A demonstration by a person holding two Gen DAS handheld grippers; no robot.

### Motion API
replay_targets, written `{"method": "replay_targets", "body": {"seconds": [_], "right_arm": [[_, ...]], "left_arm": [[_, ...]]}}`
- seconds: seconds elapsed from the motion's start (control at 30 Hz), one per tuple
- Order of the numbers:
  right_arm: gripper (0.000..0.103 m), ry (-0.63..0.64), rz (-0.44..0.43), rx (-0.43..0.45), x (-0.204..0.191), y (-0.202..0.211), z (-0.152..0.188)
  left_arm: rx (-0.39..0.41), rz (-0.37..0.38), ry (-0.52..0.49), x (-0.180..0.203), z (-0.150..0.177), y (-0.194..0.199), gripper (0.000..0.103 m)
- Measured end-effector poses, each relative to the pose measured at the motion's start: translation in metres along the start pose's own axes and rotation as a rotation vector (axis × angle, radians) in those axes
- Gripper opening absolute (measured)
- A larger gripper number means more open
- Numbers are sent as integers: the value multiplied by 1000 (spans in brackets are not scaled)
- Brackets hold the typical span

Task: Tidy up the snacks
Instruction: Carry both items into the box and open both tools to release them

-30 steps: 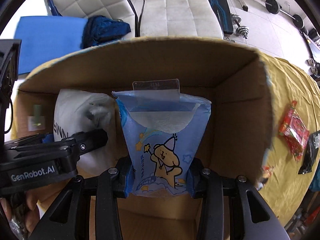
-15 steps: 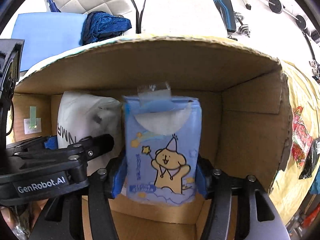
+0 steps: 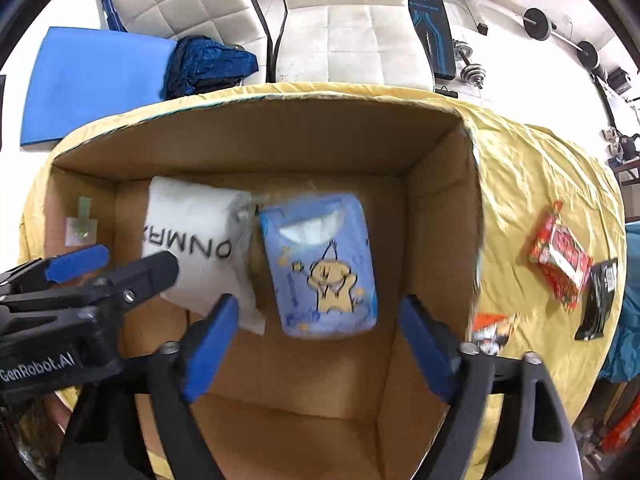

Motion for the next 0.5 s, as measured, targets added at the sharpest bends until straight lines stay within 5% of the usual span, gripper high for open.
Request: {"method": "replay_targets", "body": {"seconds": [0.1, 0.5], "right_arm": [[102, -6, 3, 18, -1, 7, 15], [103, -24, 37, 142, -8, 59, 70]], "left_arm": [[57, -45, -16, -8, 8, 16, 103], [223, -138, -56, -35, 62, 65, 103]]}}
Point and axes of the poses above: each gripper's, at about its wrist camera, not at the fingertips, and y roughly against the way its jaws point, x to its right, z to its underside, the point moved 9 cm from there along -y, roughly the way its jaws point, and after that the axes turned 5 degrees about z, right-handed, at the moved point
